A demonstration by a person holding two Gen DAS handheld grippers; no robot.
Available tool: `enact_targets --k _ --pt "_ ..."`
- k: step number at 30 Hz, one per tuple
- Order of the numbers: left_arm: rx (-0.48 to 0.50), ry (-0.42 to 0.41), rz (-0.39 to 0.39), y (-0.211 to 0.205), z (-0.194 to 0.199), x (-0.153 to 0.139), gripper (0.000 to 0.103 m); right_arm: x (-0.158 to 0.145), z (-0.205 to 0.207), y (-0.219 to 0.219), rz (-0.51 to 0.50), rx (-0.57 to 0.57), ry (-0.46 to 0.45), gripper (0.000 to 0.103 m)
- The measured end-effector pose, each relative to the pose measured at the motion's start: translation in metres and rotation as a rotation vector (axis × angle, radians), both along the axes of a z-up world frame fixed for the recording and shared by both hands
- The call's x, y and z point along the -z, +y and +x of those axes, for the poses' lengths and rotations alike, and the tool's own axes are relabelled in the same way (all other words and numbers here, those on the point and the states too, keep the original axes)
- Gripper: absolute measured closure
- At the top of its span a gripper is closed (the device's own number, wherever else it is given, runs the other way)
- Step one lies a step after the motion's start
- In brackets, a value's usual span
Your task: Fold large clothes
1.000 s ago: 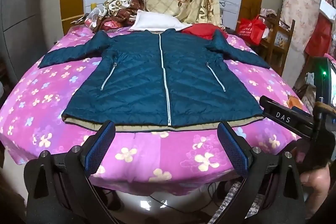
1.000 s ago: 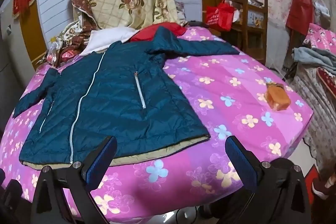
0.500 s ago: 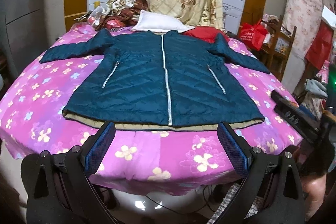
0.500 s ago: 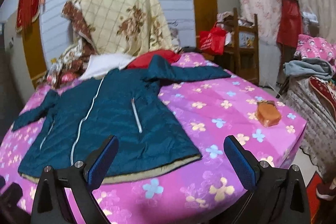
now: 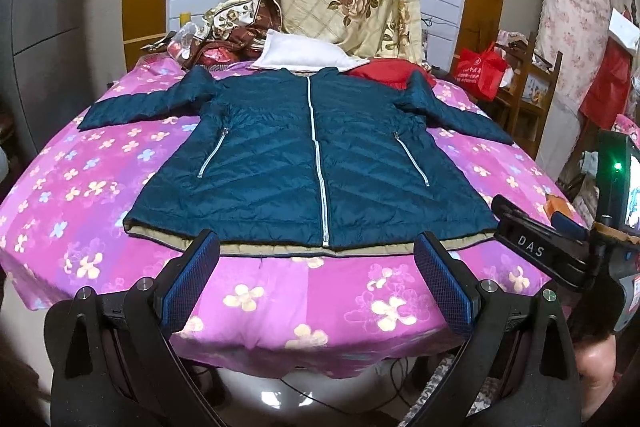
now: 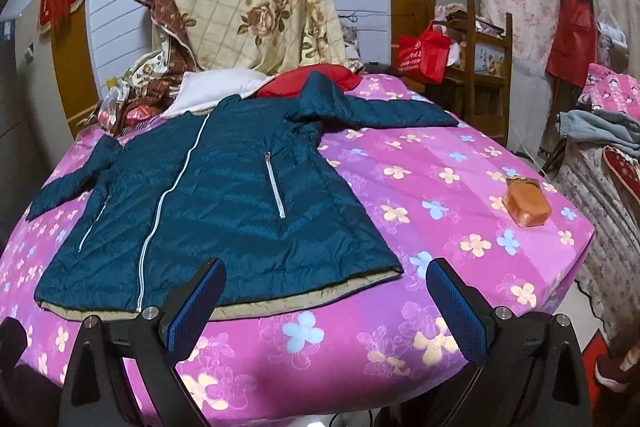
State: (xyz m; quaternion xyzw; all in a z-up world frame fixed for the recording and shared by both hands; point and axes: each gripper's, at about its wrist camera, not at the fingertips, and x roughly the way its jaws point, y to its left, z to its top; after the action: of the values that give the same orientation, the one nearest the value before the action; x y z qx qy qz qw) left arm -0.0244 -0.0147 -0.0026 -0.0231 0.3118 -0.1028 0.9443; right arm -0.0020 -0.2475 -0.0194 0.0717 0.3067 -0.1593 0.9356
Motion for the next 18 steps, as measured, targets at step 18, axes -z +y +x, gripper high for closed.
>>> enact_targets --k 18 --pt "0.034 0.031 -0.009 -0.004 0.006 0.009 0.005 0.015 0.013 0.009 -0.004 -0.035 0.070 0.003"
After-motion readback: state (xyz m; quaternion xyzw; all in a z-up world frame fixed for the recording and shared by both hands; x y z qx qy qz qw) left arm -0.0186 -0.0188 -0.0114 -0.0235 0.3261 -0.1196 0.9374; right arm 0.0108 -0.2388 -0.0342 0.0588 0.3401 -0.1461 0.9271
